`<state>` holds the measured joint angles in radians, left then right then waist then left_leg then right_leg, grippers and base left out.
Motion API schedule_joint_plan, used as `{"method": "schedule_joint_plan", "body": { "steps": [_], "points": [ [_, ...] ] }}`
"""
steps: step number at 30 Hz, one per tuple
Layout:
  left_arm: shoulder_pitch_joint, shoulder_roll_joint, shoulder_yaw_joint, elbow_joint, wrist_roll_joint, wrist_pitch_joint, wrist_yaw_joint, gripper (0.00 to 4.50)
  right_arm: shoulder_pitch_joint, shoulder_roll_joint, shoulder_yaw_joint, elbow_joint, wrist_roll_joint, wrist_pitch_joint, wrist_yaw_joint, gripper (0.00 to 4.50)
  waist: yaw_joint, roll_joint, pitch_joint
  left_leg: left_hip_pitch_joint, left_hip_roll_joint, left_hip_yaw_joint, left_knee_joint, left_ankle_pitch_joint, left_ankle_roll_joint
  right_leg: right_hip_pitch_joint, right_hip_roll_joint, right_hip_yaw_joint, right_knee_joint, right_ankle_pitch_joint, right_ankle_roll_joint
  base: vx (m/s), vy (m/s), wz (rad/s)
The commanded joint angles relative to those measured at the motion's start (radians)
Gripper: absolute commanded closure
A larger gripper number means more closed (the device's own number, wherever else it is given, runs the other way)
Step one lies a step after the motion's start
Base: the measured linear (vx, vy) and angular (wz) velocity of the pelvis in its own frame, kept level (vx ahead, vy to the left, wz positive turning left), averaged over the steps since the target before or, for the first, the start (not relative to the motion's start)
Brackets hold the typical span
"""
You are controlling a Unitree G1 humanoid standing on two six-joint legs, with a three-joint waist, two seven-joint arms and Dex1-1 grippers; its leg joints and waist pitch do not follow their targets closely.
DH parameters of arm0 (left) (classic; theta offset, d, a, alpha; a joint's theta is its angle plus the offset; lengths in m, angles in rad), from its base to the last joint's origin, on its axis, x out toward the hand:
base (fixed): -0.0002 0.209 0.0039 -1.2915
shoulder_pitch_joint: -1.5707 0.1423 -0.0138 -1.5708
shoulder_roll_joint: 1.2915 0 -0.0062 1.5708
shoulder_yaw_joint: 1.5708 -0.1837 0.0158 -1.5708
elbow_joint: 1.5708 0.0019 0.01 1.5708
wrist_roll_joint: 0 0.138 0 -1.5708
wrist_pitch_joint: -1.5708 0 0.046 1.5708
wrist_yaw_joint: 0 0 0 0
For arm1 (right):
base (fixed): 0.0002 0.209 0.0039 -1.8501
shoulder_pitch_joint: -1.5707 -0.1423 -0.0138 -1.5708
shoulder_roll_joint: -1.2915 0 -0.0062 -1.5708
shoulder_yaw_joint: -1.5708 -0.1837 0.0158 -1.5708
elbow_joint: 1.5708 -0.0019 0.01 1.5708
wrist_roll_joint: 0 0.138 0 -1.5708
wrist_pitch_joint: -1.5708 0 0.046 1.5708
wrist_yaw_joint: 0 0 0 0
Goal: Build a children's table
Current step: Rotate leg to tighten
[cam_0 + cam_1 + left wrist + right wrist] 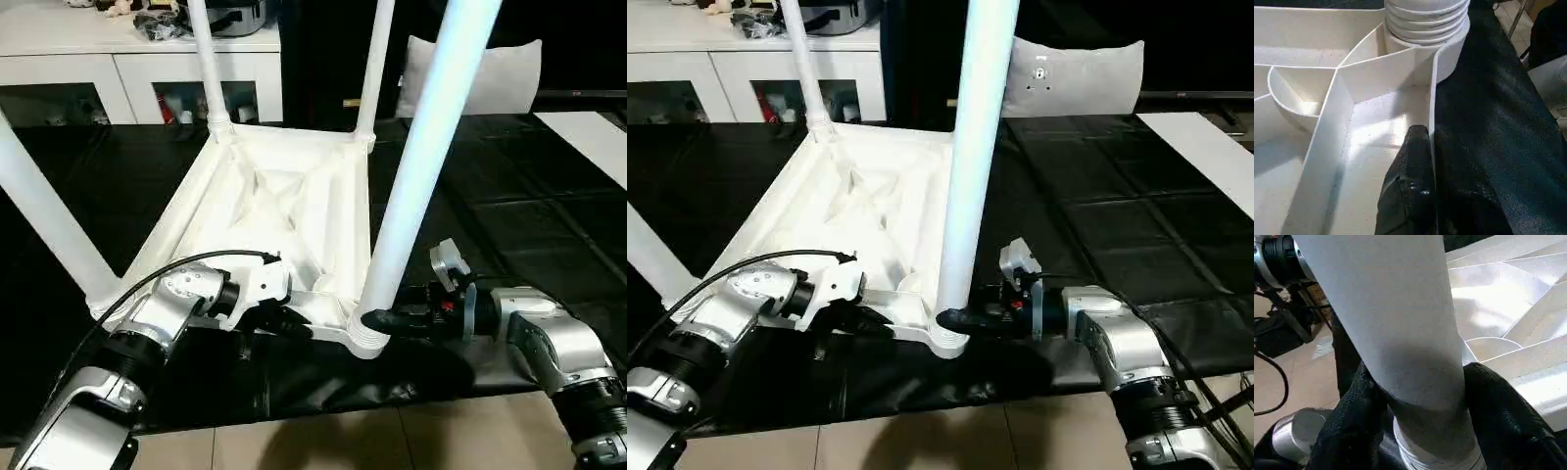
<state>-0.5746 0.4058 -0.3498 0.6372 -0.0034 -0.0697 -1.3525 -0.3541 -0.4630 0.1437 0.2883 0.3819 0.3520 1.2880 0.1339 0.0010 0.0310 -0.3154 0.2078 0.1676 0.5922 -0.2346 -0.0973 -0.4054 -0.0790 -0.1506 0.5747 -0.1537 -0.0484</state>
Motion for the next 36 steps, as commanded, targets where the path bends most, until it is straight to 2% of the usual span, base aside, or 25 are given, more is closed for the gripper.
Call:
{"method": "schedule_joint_plan", "body": {
  "steps": [1, 2, 3, 4, 5, 7, 8, 9, 10, 11, 13, 14, 15, 16, 18, 19, 20, 21, 22, 23, 24, 26, 29, 33, 36],
  "points": [
    [0.048, -0.014, 0.013, -0.030, -0.008, 0.093, 0.069, 4.50, -0.005, 0.036, 0.005, -0.008, -0.031, 0.021, -0.094, 2.36, 0.003, -0.017, -0.053, -0.021, 0.023, 0.000, -0.067, -0.074, 0.066, 0.065, -0.080, 0.061, -0.076, -0.417, -0.033, 0.000, 0.000, 0.00],
    [0.051, -0.014, 0.015, -0.036, -0.008, 0.101, 0.074, 4.50, -0.006, 0.040, 0.005, -0.006, -0.037, 0.020, -0.106, 2.36, 0.000, -0.018, -0.053, -0.021, 0.026, -0.001, -0.069, -0.075, 0.059, 0.064, -0.082, 0.062, -0.073, -0.417, -0.035, 0.000, 0.000, 0.00],
    [0.062, -0.016, 0.024, -0.067, -0.013, 0.139, 0.097, 4.50, -0.013, 0.061, 0.003, 0.010, -0.066, 0.012, -0.172, 2.40, -0.007, -0.017, -0.049, -0.024, 0.022, -0.001, -0.070, -0.083, 0.051, 0.063, -0.081, 0.060, -0.078, -0.442, -0.027, 0.000, 0.000, 0.00],
    [0.071, -0.019, 0.032, -0.090, -0.020, 0.162, 0.112, 4.50, -0.022, 0.077, -0.003, 0.027, -0.084, 0.007, -0.220, 2.41, -0.018, -0.017, -0.047, -0.021, 0.020, -0.002, -0.071, -0.100, 0.038, 0.062, -0.083, 0.057, -0.083, -0.479, -0.018, 0.000, 0.000, 0.00],
    [0.075, -0.021, 0.036, -0.103, -0.023, 0.174, 0.121, 4.50, -0.028, 0.086, -0.007, 0.037, -0.093, 0.004, -0.248, 2.41, -0.027, -0.018, -0.045, -0.019, 0.013, -0.002, -0.068, -0.116, 0.033, 0.059, -0.080, 0.051, -0.095, -0.531, 0.004, 0.000, 0.000, 0.00],
    [0.103, -0.046, 0.061, -0.187, -0.017, 0.261, 0.215, 4.50, -0.062, 0.145, -0.028, 0.092, -0.135, 0.022, -0.417, 2.45, -0.043, -0.016, -0.044, -0.023, 0.012, -0.006, -0.068, -0.128, 0.030, 0.062, -0.080, 0.047, -0.097, -0.556, 0.012, 0.000, 0.000, 0.00],
    [0.103, -0.046, 0.061, -0.187, -0.017, 0.261, 0.215, 4.50, -0.062, 0.145, -0.028, 0.092, -0.135, 0.022, -0.417, 2.47, -0.050, -0.016, -0.044, -0.026, 0.014, -0.007, -0.069, -0.131, 0.026, 0.063, -0.079, 0.045, -0.097, -0.557, 0.011, 0.000, 0.000, 0.00],
    [0.121, -0.081, 0.081, -0.237, -0.021, 0.324, 0.283, 4.50, -0.077, 0.184, -0.042, 0.109, -0.156, 0.036, -0.519, 2.47, -0.058, -0.015, -0.042, -0.021, 0.005, -0.005, -0.063, -0.143, 0.029, 0.058, -0.074, 0.039, -0.109, -0.582, 0.029, 0.000, 0.000, 0.00],
    [0.129, -0.102, 0.091, -0.264, -0.023, 0.360, 0.318, 4.50, -0.084, 0.205, -0.053, 0.116, -0.159, 0.049, -0.568, 2.47, -0.070, -0.015, -0.042, -0.020, 0.009, -0.006, -0.065, -0.143, 0.022, 0.058, -0.075, 0.039, -0.106, -0.578, 0.020, 0.000, 0.000, 0.00],
    [0.135, -0.134, 0.104, -0.292, -0.020, 0.398, 0.371, 4.50, -0.095, 0.239, -0.078, 0.127, -0.148, 0.070, -0.627, 2.47, -0.073, -0.015, -0.042, -0.016, 0.002, -0.004, -0.060, -0.149, 0.031, 0.054, -0.073, 0.036, -0.114, -0.597, 0.032, 0.000, 0.000, 0.00],
    [0.135, -0.190, 0.108, -0.324, -0.009, 0.446, 0.455, 4.50, -0.110, 0.290, -0.115, 0.146, -0.137, 0.063, -0.705, 2.47, -0.074, -0.019, -0.045, -0.014, 0.006, -0.003, -0.062, -0.142, 0.048, 0.050, -0.071, 0.042, -0.111, -0.567, 0.017, 0.000, 0.000, 0.00],
    [0.135, -0.190, 0.108, -0.324, -0.009, 0.446, 0.455, 4.50, -0.110, 0.290, -0.115, 0.146, -0.137, 0.063, -0.705, 2.47, -0.076, -0.018, -0.045, -0.016, 0.009, -0.003, -0.064, -0.139, 0.050, 0.051, -0.071, 0.044, -0.107, -0.554, 0.009, 0.000, 0.000, 0.00],
    [0.132, -0.210, 0.104, -0.328, 0.000, 0.453, 0.488, 4.50, -0.114, 0.305, -0.122, 0.155, -0.141, 0.044, -0.730, 2.47, -0.073, -0.016, -0.045, -0.015, 0.009, -0.004, -0.064, -0.137, 0.052, 0.051, -0.072, 0.044, -0.107, -0.550, 0.006, 0.000, 0.000, 0.00],
    [0.130, -0.219, 0.100, -0.328, 0.005, 0.453, 0.501, 4.50, -0.115, 0.309, -0.123, 0.159, -0.143, 0.034, -0.735, 2.14, -0.071, -0.016, -0.047, -0.019, 0.011, -0.005, -0.066, -0.124, 0.056, 0.054, -0.074, 0.047, -0.103, -0.525, 0.000, 0.000, 0.000, 0.00],
    [0.122, -0.246, 0.085, -0.323, 0.019, 0.453, 0.536, 4.50, -0.115, 0.316, -0.115, 0.168, -0.150, 0.010, -0.732, 1.82, -0.066, -0.015, -0.049, -0.020, 0.013, -0.005, -0.067, -0.112, 0.062, 0.055, -0.075, 0.051, -0.098, -0.492, -0.009, 0.000, 0.000, 0.00],
    [0.121, -0.252, 0.083, -0.327, 0.026, 0.457, 0.545, 4.50, -0.114, 0.319, -0.114, 0.166, -0.154, 0.004, -0.736, 1.82, -0.060, -0.009, -0.051, -0.021, 0.015, -0.006, -0.069, -0.092, 0.069, 0.059, -0.076, 0.055, -0.089, -0.444, -0.024, 0.000, 0.000, 0.00],
    [0.120, -0.251, 0.081, -0.327, 0.030, 0.454, 0.545, 4.50, -0.111, 0.319, -0.114, 0.161, -0.153, 0.005, -0.735, 1.79, -0.060, -0.011, -0.053, -0.023, 0.017, -0.006, -0.069, -0.080, 0.070, 0.060, -0.076, 0.057, -0.085, -0.422, -0.031, 0.000, 0.000, 0.00],
    [0.118, -0.247, 0.079, -0.332, 0.040, 0.451, 0.546, 4.50, -0.101, 0.313, -0.111, 0.148, -0.158, 0.002, -0.733, 1.71, -0.057, -0.006, -0.053, -0.023, 0.018, -0.007, -0.070, -0.070, 0.069, 0.061, -0.077, 0.058, -0.082, -0.402, -0.040, 0.000, 0.000, 0.00],
    [0.118, -0.247, 0.079, -0.332, 0.040, 0.451, 0.546, 4.50, -0.101, 0.313, -0.111, 0.148, -0.158, 0.002, -0.733, 1.55, -0.054, -0.010, -0.055, -0.024, 0.020, -0.007, -0.068, -0.053, 0.072, 0.062, -0.076, 0.060, -0.076, -0.362, -0.054, 0.000, 0.000, 0.00],
    [0.117, -0.240, 0.081, -0.334, 0.043, 0.445, 0.544, 4.50, -0.094, 0.305, -0.109, 0.141, -0.163, 0.000, -0.729, 1.45, -0.049, -0.005, -0.055, -0.024, 0.021, -0.007, -0.070, -0.048, 0.074, 0.062, -0.077, 0.063, -0.071, -0.336, -0.070, 0.000, 0.000, 0.00],
    [0.117, -0.238, 0.081, -0.334, 0.043, 0.443, 0.543, 4.50, -0.093, 0.303, -0.108, 0.140, -0.163, -0.002, -0.727, 1.40, -0.048, -0.006, -0.054, -0.023, 0.021, -0.005, -0.069, -0.050, 0.075, 0.061, -0.077, 0.063, -0.072, -0.331, -0.072, 0.000, 0.000, 0.00],
    [0.117, -0.191, 0.090, -0.329, 0.034, 0.377, 0.509, 4.50, -0.061, 0.251, -0.109, 0.123, -0.170, -0.047, -0.666, 1.25, -0.038, -0.002, -0.054, -0.023, 0.020, -0.006, -0.069, -0.063, 0.072, 0.064, -0.079, 0.063, -0.071, -0.328, -0.074, 0.000, 0.000, 0.00],
    [0.132, -0.140, 0.068, -0.320, 0.032, 0.290, 0.423, 4.50, -0.045, 0.198, -0.111, 0.105, -0.161, -0.083, -0.591, 0.96, -0.037, -0.003, -0.055, -0.025, 0.019, -0.005, -0.069, -0.060, 0.080, 0.068, -0.078, 0.065, -0.066, -0.298, -0.081, 0.000, 0.000, 0.00],
    [0.142, -0.088, 0.039, -0.313, 0.042, 0.248, 0.348, 4.50, -0.028, 0.141, -0.107, 0.066, -0.140, -0.108, -0.481, 0.57, -0.034, 0.000, -0.052, -0.025, 0.020, -0.004, -0.069, -0.065, 0.090, 0.067, -0.079, 0.065, -0.069, -0.327, -0.079, 0.000, 0.000, 0.00],
    [0.141, -0.052, 0.015, -0.294, 0.062, 0.217, 0.314, 4.50, -0.009, 0.091, -0.093, 0.028, -0.123, -0.116, -0.385, 0.51, -0.027, -0.001, -0.053, -0.022, 0.024, -0.005, -0.068, -0.063, 0.093, 0.065, -0.078, 0.066, -0.066, -0.314, -0.082, 0.000, 0.000, 0.00]
  ]
}}
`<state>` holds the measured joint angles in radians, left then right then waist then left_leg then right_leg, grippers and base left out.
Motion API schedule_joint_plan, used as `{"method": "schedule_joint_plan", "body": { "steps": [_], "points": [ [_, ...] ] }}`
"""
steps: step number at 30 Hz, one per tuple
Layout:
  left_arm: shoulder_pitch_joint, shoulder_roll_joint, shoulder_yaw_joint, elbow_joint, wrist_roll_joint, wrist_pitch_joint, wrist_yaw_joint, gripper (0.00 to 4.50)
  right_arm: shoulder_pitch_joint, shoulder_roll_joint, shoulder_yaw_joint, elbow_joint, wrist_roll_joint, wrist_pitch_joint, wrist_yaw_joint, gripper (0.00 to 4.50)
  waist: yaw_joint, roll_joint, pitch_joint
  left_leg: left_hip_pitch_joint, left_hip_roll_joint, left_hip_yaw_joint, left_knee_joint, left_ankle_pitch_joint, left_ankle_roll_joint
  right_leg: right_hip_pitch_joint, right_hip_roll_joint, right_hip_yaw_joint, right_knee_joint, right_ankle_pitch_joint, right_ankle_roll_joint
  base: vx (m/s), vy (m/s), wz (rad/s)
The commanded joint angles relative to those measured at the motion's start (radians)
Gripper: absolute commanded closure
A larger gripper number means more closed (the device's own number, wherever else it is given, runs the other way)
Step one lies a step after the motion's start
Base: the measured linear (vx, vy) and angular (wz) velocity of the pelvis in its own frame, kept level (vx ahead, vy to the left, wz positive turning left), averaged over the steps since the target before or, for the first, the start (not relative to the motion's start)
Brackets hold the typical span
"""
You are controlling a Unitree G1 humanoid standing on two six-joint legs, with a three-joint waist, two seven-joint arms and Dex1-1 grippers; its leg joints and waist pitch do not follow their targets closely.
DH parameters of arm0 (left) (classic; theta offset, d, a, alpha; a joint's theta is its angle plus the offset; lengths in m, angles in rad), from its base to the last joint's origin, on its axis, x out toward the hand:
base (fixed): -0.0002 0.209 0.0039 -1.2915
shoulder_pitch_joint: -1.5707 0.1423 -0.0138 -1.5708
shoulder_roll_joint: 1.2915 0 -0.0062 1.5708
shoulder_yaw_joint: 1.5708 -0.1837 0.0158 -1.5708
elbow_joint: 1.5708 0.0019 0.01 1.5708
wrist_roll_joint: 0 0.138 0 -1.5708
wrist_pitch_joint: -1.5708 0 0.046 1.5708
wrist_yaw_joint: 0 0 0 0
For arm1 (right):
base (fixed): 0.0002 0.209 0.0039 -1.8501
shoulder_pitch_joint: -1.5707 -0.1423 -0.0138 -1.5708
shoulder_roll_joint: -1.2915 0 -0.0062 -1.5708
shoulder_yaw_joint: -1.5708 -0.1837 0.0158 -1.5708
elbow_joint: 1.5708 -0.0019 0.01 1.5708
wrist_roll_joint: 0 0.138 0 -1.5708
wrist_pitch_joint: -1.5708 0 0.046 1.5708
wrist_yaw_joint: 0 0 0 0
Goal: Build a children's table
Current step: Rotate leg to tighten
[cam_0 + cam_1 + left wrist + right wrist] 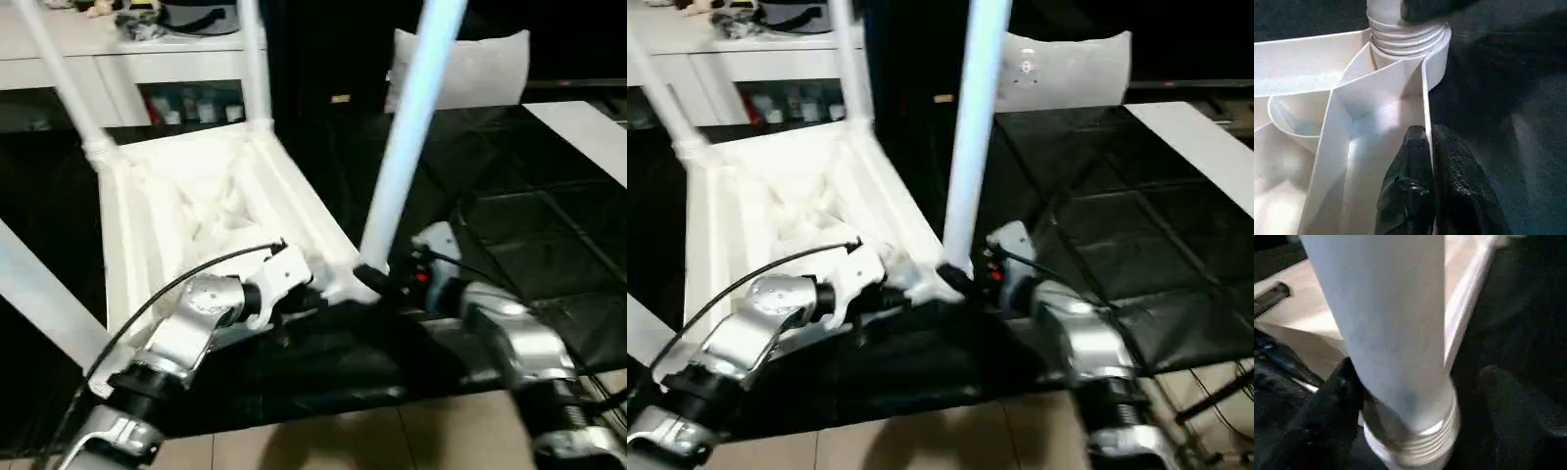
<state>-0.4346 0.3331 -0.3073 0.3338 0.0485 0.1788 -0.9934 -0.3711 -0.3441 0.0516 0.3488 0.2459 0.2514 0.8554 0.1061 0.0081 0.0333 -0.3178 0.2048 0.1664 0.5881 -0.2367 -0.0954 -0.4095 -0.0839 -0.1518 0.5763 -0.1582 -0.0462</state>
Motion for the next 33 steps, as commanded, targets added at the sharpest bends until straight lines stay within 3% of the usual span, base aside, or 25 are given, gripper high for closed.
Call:
{"method": "schedule_joint_plan", "body": {
  "steps": [1, 7, 13, 17, 19, 23, 24, 33],
  "points": [
    [0.002, 0.044, -0.047, 0.016, 0.012, -0.064, -0.086, 4.50, 0.017, -0.063, 0.013, -0.043, 0.015, -0.030, 0.104, 0.51, 0.006, -0.011, -0.054, -0.019, 0.026, -0.002, -0.064, -0.065, 0.098, 0.069, -0.073, 0.068, -0.068, -0.313, -0.081, 0.000, 0.000, 0.00],
    [0.005, 0.101, -0.099, 0.029, 0.006, -0.145, -0.232, 4.50, 0.025, -0.133, 0.031, -0.064, 0.053, -0.059, 0.283, 0.51, 0.014, -0.010, -0.053, -0.016, 0.028, 0.000, -0.065, -0.085, 0.095, 0.067, -0.073, 0.067, -0.071, -0.345, -0.084, 0.000, 0.000, 0.00],
    [-0.022, 0.129, -0.136, 0.057, -0.002, -0.209, -0.321, 4.50, 0.027, -0.175, 0.089, -0.081, 0.071, -0.045, 0.432, 1.11, 0.031, -0.013, -0.055, -0.015, 0.034, -0.001, -0.064, -0.067, 0.099, 0.066, -0.074, 0.068, -0.064, -0.315, -0.093, 0.000, 0.000, 0.00],
    [-0.026, 0.130, -0.148, 0.041, -0.008, -0.217, -0.359, 4.50, 0.011, -0.163, 0.114, -0.050, 0.061, -0.047, 0.453, 1.33, 0.039, -0.016, -0.056, -0.015, 0.034, 0.000, -0.064, -0.070, 0.080, 0.066, -0.076, 0.069, -0.062, -0.316, -0.099, 0.000, 0.000, 0.00],
    [-0.027, 0.127, -0.146, 0.040, -0.006, -0.216, -0.362, 4.50, 0.008, -0.159, 0.121, -0.045, 0.063, -0.040, 0.468, 1.71, 0.041, -0.017, -0.057, -0.016, 0.033, 0.000, -0.064, -0.071, 0.077, 0.068, -0.077, 0.069, -0.061, -0.320, -0.097, 0.000, 0.000, 0.00],
    [-0.030, 0.123, -0.142, 0.055, -0.010, -0.221, -0.364, 4.50, 0.008, -0.163, 0.131, -0.051, 0.077, -0.015, 0.501, 1.84, 0.044, -0.019, -0.057, -0.017, 0.032, 0.001, -0.063, -0.063, 0.079, 0.068, -0.075, 0.069, -0.062, -0.321, -0.090, 0.000, 0.000, 0.00],
    [-0.031, 0.124, -0.142, 0.058, -0.012, -0.223, -0.365, 4.50, 0.008, -0.165, 0.133, -0.053, 0.082, -0.009, 0.508, 2.10, 0.044, -0.019, -0.057, -0.017, 0.032, 0.001, -0.063, -0.064, 0.079, 0.068, -0.076, 0.069, -0.062, -0.323, -0.088, 0.000, 0.000, 0.00],
    [-0.005, 0.117, -0.116, 0.045, -0.049, -0.166, -0.356, 4.50, 0.030, -0.159, 0.125, -0.080, 0.111, 0.035, 0.523, 2.50, 0.046, -0.019, -0.058, -0.017, 0.032, 0.000, -0.063, -0.056, 0.074, 0.068, -0.075, 0.068, -0.061, -0.324, -0.083, 0.000, 0.000, 0.00]
  ]
}}
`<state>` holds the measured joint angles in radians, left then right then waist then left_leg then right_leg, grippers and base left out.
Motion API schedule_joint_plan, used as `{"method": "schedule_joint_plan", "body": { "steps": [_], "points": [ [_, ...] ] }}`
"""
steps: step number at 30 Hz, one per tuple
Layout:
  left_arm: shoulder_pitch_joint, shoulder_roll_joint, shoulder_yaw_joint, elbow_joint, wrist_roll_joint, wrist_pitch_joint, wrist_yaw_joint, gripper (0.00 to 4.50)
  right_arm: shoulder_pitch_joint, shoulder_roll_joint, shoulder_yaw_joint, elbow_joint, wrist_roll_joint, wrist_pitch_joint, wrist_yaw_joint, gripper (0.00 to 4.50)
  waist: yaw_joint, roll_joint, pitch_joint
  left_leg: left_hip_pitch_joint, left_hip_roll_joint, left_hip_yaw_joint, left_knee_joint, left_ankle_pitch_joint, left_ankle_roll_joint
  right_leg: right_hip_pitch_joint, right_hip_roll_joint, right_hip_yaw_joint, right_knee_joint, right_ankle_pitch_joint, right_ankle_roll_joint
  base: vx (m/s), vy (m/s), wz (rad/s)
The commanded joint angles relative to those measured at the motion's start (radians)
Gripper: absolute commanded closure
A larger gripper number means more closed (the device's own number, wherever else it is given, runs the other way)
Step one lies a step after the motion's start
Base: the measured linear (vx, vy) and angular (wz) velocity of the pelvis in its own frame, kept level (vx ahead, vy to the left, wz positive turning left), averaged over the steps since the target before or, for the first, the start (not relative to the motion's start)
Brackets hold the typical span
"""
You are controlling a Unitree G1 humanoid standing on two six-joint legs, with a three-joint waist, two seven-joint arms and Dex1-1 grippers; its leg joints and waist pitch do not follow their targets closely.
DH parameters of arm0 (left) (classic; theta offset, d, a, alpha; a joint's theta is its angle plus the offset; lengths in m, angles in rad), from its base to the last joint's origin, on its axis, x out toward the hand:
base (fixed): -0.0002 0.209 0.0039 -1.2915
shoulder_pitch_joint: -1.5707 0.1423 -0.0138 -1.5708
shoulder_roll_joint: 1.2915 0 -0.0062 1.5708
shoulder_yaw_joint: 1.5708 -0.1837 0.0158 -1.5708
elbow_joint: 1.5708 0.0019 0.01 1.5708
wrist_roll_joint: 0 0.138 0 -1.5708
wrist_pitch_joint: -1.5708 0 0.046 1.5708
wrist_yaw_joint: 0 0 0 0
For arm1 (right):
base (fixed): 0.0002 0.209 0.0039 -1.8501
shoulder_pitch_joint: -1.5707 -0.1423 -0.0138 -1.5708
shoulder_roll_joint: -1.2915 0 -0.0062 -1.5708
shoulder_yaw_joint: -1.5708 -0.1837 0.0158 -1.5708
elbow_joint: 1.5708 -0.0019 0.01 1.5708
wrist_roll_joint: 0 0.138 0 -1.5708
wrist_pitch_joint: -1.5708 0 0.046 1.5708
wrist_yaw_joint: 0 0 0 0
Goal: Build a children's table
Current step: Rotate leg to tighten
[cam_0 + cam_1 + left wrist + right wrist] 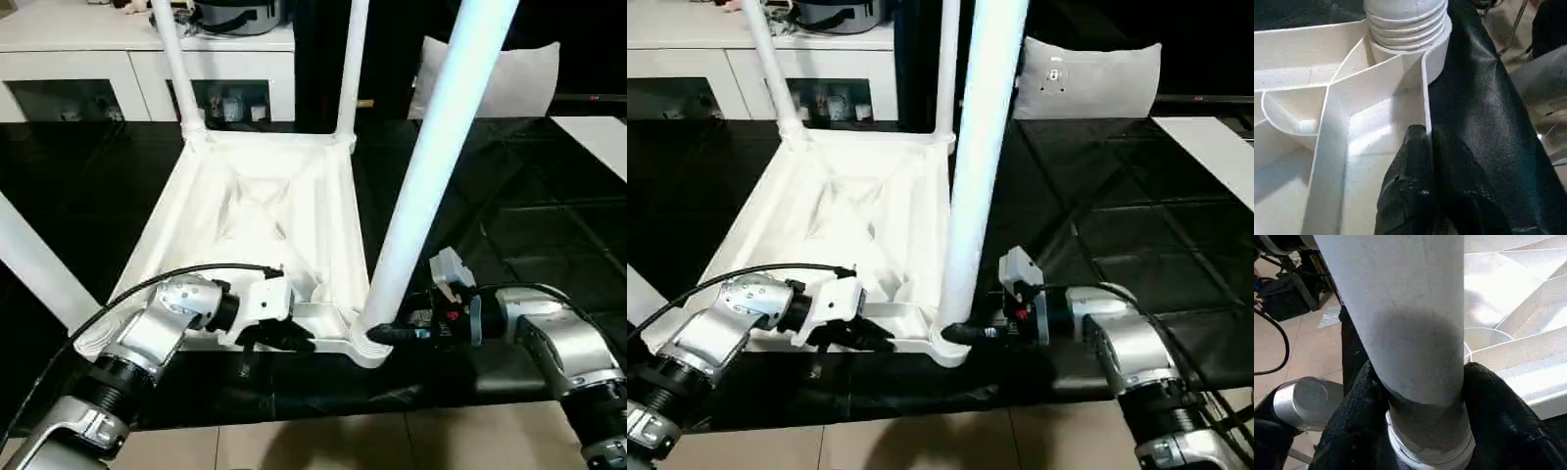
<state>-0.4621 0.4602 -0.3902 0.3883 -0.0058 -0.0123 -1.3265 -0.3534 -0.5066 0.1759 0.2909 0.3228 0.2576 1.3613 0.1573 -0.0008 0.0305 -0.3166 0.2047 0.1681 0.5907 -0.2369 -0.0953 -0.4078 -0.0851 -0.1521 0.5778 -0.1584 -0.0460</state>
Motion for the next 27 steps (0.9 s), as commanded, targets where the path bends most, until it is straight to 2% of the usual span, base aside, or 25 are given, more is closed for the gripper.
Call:
{"method": "schedule_joint_plan", "body": {
  "steps": [1, 3, 4, 6, 7, 8, 9, 10, 11, 14, 15, 16, 17, 18, 19, 20, 21, 22, 23, 26, 27],
  "points": [
    [0.025, -0.021, -0.022, -0.018, 0.003, 0.057, 0.005, 4.50, 0.020, 0.020, -0.011, -0.038, 0.046, 0.052, -0.015, 2.51, -0.005, -0.006, -0.056, -0.018, 0.034, -0.002, -0.065, -0.053, 0.070, 0.066, -0.074, 0.069, -0.062, -0.315, -0.086, 0.000, 0.000, 0.00],
    [0.025, -0.045, 0.000, -0.024, 0.005, 0.101, 0.070, 4.50, 0.023, 0.055, -0.022, -0.052, 0.039, 0.095, -0.105, 2.52, -0.007, -0.007, -0.055, -0.020, 0.035, -0.002, -0.066, -0.050, 0.067, 0.067, -0.074, 0.069, -0.061, -0.307, -0.091, 0.000, 0.000, 0.00],
    [0.025, -0.049, 0.004, -0.025, 0.005, 0.106, 0.080, 4.50, 0.024, 0.060, -0.023, -0.054, 0.037, 0.101, -0.120, 2.52, -0.009, -0.008, -0.052, -0.019, 0.032, -0.002, -0.068, -0.059, 0.062, 0.066, -0.072, 0.068, -0.067, -0.327, -0.081, 0.000, 0.000, 0.00],
    [0.024, -0.092, 0.037, -0.051, 0.001, 0.212, 0.183, 4.50, 0.015, 0.140, -0.040, -0.055, -0.012, 0.149, -0.316, 2.52, -0.017, -0.007, -0.048, -0.015, 0.028, -0.001, -0.070, -0.092, 0.044, 0.064, -0.073, 0.064, -0.076, -0.397, -0.061, 0.000, 0.000, 0.00],
    [0.022, -0.105, 0.044, -0.055, 0.003, 0.234, 0.214, 4.50, 0.009, 0.163, -0.049, -0.049, -0.023, 0.165, -0.370, 2.52, -0.023, -0.007, -0.044, -0.011, 0.019, 0.000, -0.068, -0.119, 0.033, 0.060, -0.073, 0.056, -0.093, -0.479, -0.030, 0.000, 0.000, 0.00],
    [0.020, -0.123, 0.053, -0.060, 0.008, 0.263, 0.255, 4.50, 0.001, 0.193, -0.062, -0.039, -0.037, 0.187, -0.441, 2.52, -0.034, -0.010, -0.043, -0.016, 0.014, -0.002, -0.069, -0.131, 0.022, 0.065, -0.072, 0.050, -0.100, -0.536, 0.003, 0.000, 0.000, 0.00],
    [0.018, -0.132, 0.058, -0.061, 0.010, 0.277, 0.276, 4.50, -0.003, 0.207, -0.068, -0.034, -0.042, 0.197, -0.473, 2.52, -0.039, -0.008, -0.042, -0.017, 0.014, -0.005, -0.069, -0.135, 0.015, 0.064, -0.072, 0.046, -0.104, -0.550, 0.014, 0.000, 0.000, 0.00],
    [0.009, -0.167, 0.077, -0.057, 0.017, 0.322, 0.345, 4.50, -0.018, 0.247, -0.091, -0.013, -0.064, 0.222, -0.574, 2.52, -0.054, -0.009, -0.042, -0.016, 0.012, -0.007, -0.067, -0.157, 0.012, 0.063, -0.069, 0.039, -0.112, -0.573, 0.035, 0.000, 0.000, 0.00],
    [0.002, -0.193, 0.088, -0.051, 0.022, 0.343, 0.386, 4.50, -0.028, 0.274, -0.110, 0.006, -0.078, 0.216, -0.640, 2.53, -0.067, -0.007, -0.041, -0.015, 0.009, -0.008, -0.065, -0.171, 0.012, 0.060, -0.068, 0.033, -0.118, -0.584, 0.046, 0.000, 0.000, 0.00],
    [-0.018, -0.291, 0.134, -0.038, 0.017, 0.435, 0.525, 4.50, -0.052, 0.345, -0.161, 0.061, -0.103, 0.215, -0.821, 2.53, -0.086, -0.004, -0.044, -0.012, 0.005, -0.008, -0.058, -0.190, 0.024, 0.057, -0.067, 0.020, -0.130, -0.595, 0.062, 0.000, 0.000, 0.00],
    [-0.019, -0.294, 0.135, -0.038, 0.017, 0.438, 0.528, 4.50, -0.052, 0.346, -0.162, 0.063, -0.104, 0.215, -0.824, 2.53, -0.090, -0.005, -0.044, -0.012, 0.005, -0.007, -0.058, -0.188, 0.030, 0.057, -0.066, 0.020, -0.133, -0.587, 0.061, 0.000, 0.000, 0.00],
    [-0.022, -0.337, 0.147, -0.047, 0.015, 0.488, 0.580, 4.50, -0.047, 0.368, -0.171, 0.063, -0.108, 0.193, -0.854, 2.53, -0.095, -0.001, -0.043, -0.011, 0.011, -0.008, -0.061, -0.197, 0.042, 0.059, -0.068, 0.015, -0.134, -0.564, 0.053, 0.000, 0.000, 0.00],
    [-0.023, -0.351, 0.149, -0.052, 0.014, 0.505, 0.595, 4.50, -0.044, 0.378, -0.178, 0.059, -0.103, 0.186, -0.861, 2.53, -0.096, -0.001, -0.044, -0.011, 0.012, -0.008, -0.062, -0.196, 0.045, 0.059, -0.069, 0.016, -0.134, -0.553, 0.049, 0.000, 0.000, 0.00],
    [-0.023, -0.351, 0.149, -0.052, 0.014, 0.505, 0.595, 4.50, -0.044, 0.378, -0.178, 0.059, -0.103, 0.186, -0.861, 2.18, -0.095, 0.000, -0.045, -0.009, 0.014, -0.008, -0.062, -0.196, 0.046, 0.058, -0.072, 0.016, -0.133, -0.544, 0.043, 0.000, 0.000, 0.00],
    [-0.023, -0.357, 0.140, -0.059, 0.018, 0.521, 0.594, 4.50, -0.040, 0.386, -0.185, 0.048, -0.095, 0.177, -0.858, 1.97, -0.095, -0.006, -0.046, -0.015, 0.014, -0.010, -0.065, -0.184, 0.050, 0.063, -0.073, 0.020, -0.126, -0.522, 0.038, 0.000, 0.000, 0.00],
    [-0.020, -0.354, 0.129, -0.066, 0.022, 0.528, 0.586, 4.50, -0.037, 0.389, -0.190, 0.037, -0.092, 0.172, -0.858, 1.83, -0.092, -0.003, -0.049, -0.020, 0.018, -0.013, -0.068, -0.162, 0.053, 0.067, -0.077, 0.027, -0.119, -0.489, 0.026, 0.000, 0.000, 0.00],
    [-0.017, -0.351, 0.123, -0.072, 0.024, 0.532, 0.580, 4.50, -0.036, 0.389, -0.193, 0.032, -0.091, 0.172, -0.858, 1.81, -0.091, -0.001, -0.050, -0.020, 0.021, -0.014, -0.069, -0.150, 0.054, 0.067, -0.078, 0.031, -0.113, -0.465, 0.017, 0.000, 0.000, 0.00],
    [-0.011, -0.345, 0.118, -0.083, 0.026, 0.539, 0.574, 4.50, -0.034, 0.390, -0.198, 0.024, -0.086, 0.176, -0.853, 1.62, -0.091, -0.002, -0.052, -0.021, 0.025, -0.015, -0.070, -0.125, 0.058, 0.067, -0.078, 0.037, -0.103, -0.414, -0.008, 0.000, 0.000, 0.00],
    [-0.006, -0.333, 0.115, -0.090, 0.030, 0.534, 0.564, 4.50, -0.029, 0.382, -0.195, 0.013, -0.084, 0.175, -0.838, 1.62, -0.087, -0.003, -0.054, -0.020, 0.025, -0.012, -0.068, -0.099, 0.063, 0.066, -0.079, 0.043, -0.095, -0.371, -0.032, 0.000, 0.000, 0.00],
    [0.001, -0.302, 0.102, -0.101, 0.029, 0.503, 0.529, 4.50, -0.022, 0.346, -0.190, 0.000, -0.078, 0.155, -0.789, 1.41, -0.080, -0.003, -0.058, -0.028, 0.025, -0.012, -0.065, -0.034, 0.082, 0.074, -0.079, 0.052, -0.072, -0.284, -0.071, 0.000, 0.000, 0.00],
    [0.006, -0.289, 0.098, -0.108, 0.026, 0.492, 0.512, 4.50, -0.018, 0.327, -0.188, -0.004, -0.075, 0.142, -0.763, 1.29, -0.077, -0.001, -0.059, -0.027, 0.025, -0.011, -0.064, -0.022, 0.088, 0.073, -0.079, 0.052, -0.071, -0.265, -0.078, 0.000, 0.000, 0.00]
  ]
}}
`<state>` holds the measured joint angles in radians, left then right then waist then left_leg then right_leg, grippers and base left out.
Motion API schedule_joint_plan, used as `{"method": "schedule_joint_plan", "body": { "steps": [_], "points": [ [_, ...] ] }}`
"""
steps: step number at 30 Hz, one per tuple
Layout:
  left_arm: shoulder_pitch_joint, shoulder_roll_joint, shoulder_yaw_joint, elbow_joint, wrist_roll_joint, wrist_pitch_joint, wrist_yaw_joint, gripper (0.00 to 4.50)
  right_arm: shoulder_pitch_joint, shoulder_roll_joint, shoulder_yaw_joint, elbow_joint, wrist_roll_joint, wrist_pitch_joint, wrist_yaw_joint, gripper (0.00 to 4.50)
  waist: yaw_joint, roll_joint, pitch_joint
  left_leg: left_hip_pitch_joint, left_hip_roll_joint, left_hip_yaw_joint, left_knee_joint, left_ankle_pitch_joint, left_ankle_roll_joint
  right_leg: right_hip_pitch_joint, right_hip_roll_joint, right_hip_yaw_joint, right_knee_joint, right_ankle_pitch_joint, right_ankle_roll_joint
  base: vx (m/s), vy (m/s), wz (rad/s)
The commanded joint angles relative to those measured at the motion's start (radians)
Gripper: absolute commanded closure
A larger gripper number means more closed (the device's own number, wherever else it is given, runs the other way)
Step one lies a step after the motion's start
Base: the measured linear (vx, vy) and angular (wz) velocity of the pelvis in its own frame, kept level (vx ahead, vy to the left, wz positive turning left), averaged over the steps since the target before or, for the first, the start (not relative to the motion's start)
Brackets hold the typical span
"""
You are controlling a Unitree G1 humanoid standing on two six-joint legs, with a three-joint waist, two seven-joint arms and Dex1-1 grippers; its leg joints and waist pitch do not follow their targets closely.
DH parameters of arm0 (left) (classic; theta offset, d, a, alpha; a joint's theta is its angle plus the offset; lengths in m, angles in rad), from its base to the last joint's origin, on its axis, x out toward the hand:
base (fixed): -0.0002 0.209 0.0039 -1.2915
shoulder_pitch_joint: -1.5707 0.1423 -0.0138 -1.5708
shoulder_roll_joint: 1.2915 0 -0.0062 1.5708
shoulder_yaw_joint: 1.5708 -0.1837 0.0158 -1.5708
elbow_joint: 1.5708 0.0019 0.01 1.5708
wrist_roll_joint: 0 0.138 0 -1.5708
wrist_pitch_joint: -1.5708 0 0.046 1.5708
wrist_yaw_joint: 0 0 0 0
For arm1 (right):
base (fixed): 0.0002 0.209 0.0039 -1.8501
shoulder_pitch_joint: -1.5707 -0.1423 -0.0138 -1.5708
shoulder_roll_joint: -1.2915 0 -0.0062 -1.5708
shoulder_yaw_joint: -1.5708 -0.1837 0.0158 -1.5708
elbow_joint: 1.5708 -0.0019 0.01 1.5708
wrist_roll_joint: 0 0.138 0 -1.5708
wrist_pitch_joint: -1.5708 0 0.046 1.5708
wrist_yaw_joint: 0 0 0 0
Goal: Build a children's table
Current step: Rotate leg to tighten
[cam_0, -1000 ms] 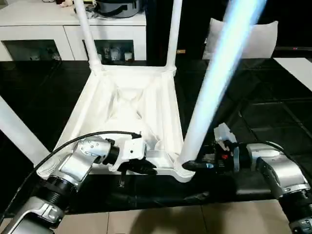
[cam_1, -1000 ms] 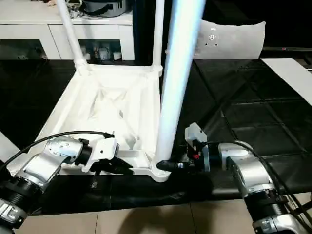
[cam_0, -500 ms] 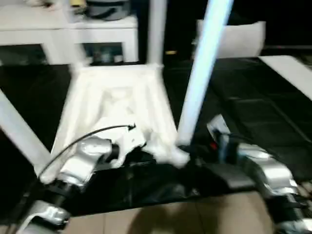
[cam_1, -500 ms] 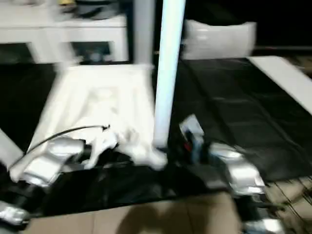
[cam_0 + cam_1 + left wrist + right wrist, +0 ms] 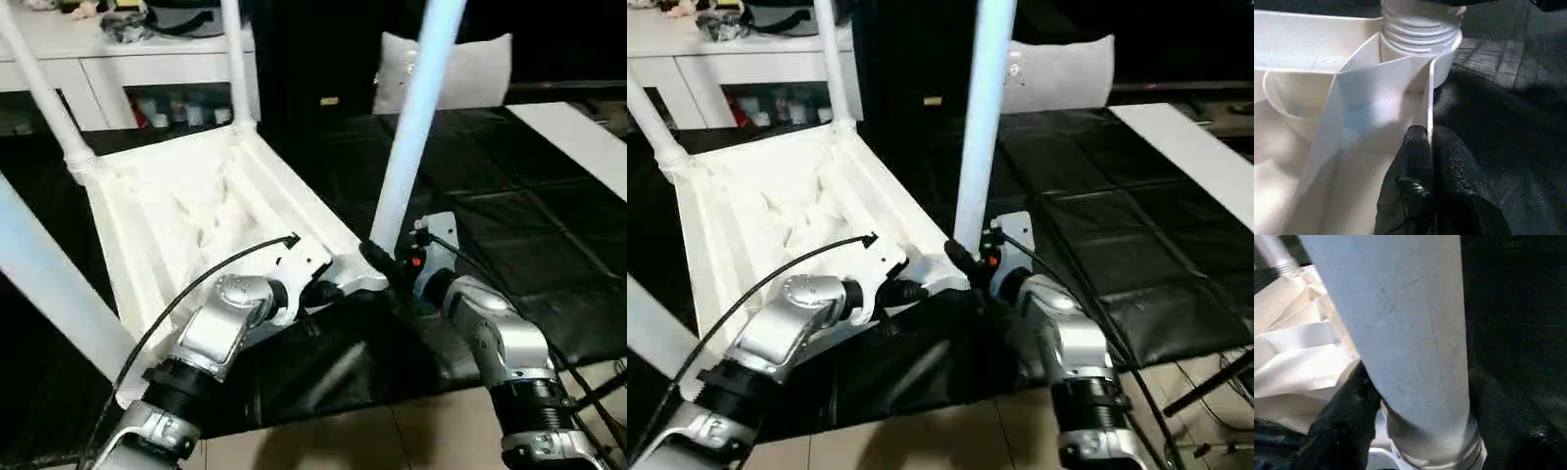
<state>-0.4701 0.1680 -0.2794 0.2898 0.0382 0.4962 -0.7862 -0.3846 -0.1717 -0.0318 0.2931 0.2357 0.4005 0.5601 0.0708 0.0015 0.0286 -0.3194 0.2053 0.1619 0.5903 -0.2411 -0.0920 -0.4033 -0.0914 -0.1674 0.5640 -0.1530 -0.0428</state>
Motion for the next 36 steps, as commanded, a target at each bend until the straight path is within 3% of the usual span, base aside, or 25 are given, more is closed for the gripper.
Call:
{"method": "schedule_joint_plan", "body": {
  "steps": [1, 3, 7, 12, 14, 18, 22, 25, 29, 33, 34, 36],
  "points": [
    [0.017, 0.012, -0.016, -0.017, -0.020, -0.018, -0.043, 4.50, 0.018, -0.027, 0.023, -0.014, 0.018, -0.011, 0.068, 1.16, 0.012, -0.004, -0.059, -0.025, 0.025, -0.004, -0.060, 0.019, 0.097, 0.070, -0.071, 0.071, -0.046, -0.201, -0.107, 0.000, 0.000, 0.00],
    [0.024, 0.035, -0.025, -0.029, -0.027, -0.019, -0.077, 4.50, 0.028, -0.064, 0.025, -0.032, 0.031, -0.023, 0.134, 1.07, 0.014, -0.006, -0.058, -0.027, 0.024, -0.002, -0.057, 0.027, 0.104, 0.069, -0.072, 0.073, -0.042, -0.180, -0.122, 0.000, 0.000, 0.00],
    [0.036, 0.099, -0.050, -0.039, -0.032, -0.048, -0.169, 4.50, 0.048, -0.154, 0.022, -0.073, 0.074, -0.032, 0.300, 0.74, 0.031, -0.008, -0.058, -0.027, 0.024, 0.000, -0.055, 0.024, 0.127, 0.072, -0.070, 0.074, -0.039, -0.194, -0.118, 0.000, 0.000, 0.00],
    [0.037, 0.175, -0.075, -0.013, -0.040, -0.142, -0.285, 4.50, 0.059, -0.254, 0.047, -0.082, 0.090, -0.066, 0.466, 0.41, 0.037, -0.008, -0.050, -0.020, 0.025, 0.003, -0.061, -0.034, 0.110, 0.065, -0.069, 0.071, -0.055, -0.307, -0.090, 0.000, 0.000, 0.00],
    [0.040, 0.217, -0.092, -0.002, -0.046, -0.238, -0.369, 4.50, 0.063, -0.289, 0.069, -0.086, 0.104, -0.070, 0.552, 0.41, 0.039, -0.009, -0.048, -0.017, 0.025, 0.003, -0.063, -0.072, 0.100, 0.064, -0.070, 0.071, -0.064, -0.364, -0.070, 0.000, 0.000, 0.00],
    [0.020, 0.261, -0.106, 0.021, -0.062, -0.310, -0.462, 4.50, 0.058, -0.327, 0.120, -0.058, 0.094, -0.110, 0.678, 0.41, 0.049, -0.011, -0.050, -0.014, 0.028, 0.002, -0.064, -0.072, 0.087, 0.063, -0.071, 0.072, -0.062, -0.363, -0.068, 0.000, 0.000, 0.00],
    [0.018, 0.295, -0.134, 0.015, -0.074, -0.355, -0.552, 4.50, 0.045, -0.343, 0.154, -0.037, 0.091, -0.126, 0.746, 0.86, 0.063, -0.008, -0.054, -0.014, 0.035, 0.002, -0.062, -0.031, 0.090, 0.064, -0.072, 0.075, -0.044, -0.273, -0.107, 0.000, 0.000, 0.00],
    [0.018, 0.313, -0.149, 0.009, -0.079, -0.378, -0.609, 4.50, 0.041, -0.346, 0.189, -0.035, 0.088, -0.124, 0.805, 1.18, 0.073, -0.008, -0.054, -0.014, 0.037, 0.003, -0.062, -0.033, 0.087, 0.063, -0.073, 0.076, -0.040, -0.264, -0.121, 0.000, 0.000, 0.00],
    [0.015, 0.319, -0.155, 0.018, -0.070, -0.394, -0.620, 4.50, 0.035, -0.337, 0.204, -0.023, 0.084, -0.133, 0.815, 1.61, 0.079, -0.008, -0.053, -0.014, 0.037, 0.004, -0.063, -0.041, 0.077, 0.064, -0.074, 0.077, -0.042, -0.279, -0.115, 0.000, 0.000, 0.00],
    [0.013, 0.322, -0.157, 0.032, -0.070, -0.414, -0.627, 4.50, 0.023, -0.323, 0.215, -0.007, 0.087, -0.140, 0.832, 1.66, 0.080, -0.009, -0.053, -0.014, 0.035, 0.004, -0.064, -0.051, 0.067, 0.064, -0.074, 0.077, -0.045, -0.306, -0.100, 0.000, 0.000, 0.00],
    [0.013, 0.321, -0.156, 0.033, -0.069, -0.416, -0.627, 4.50, 0.022, -0.321, 0.217, -0.008, 0.092, -0.136, 0.840, 1.99, 0.080, -0.010, -0.053, -0.015, 0.035, 0.004, -0.064, -0.050, 0.066, 0.064, -0.073, 0.077, -0.045, -0.306, -0.098, 0.000, 0.000, 0.00],
    [0.014, 0.321, -0.155, 0.037, -0.070, -0.419, -0.626, 4.50, 0.021, -0.322, 0.221, -0.010, 0.100, -0.125, 0.854, 2.04, 0.081, -0.009, -0.055, -0.015, 0.035, 0.003, -0.063, -0.041, 0.067, 0.065, -0.073, 0.077, -0.043, -0.294, -0.098, 0.000, 0.000, 0.00]
  ]
}}
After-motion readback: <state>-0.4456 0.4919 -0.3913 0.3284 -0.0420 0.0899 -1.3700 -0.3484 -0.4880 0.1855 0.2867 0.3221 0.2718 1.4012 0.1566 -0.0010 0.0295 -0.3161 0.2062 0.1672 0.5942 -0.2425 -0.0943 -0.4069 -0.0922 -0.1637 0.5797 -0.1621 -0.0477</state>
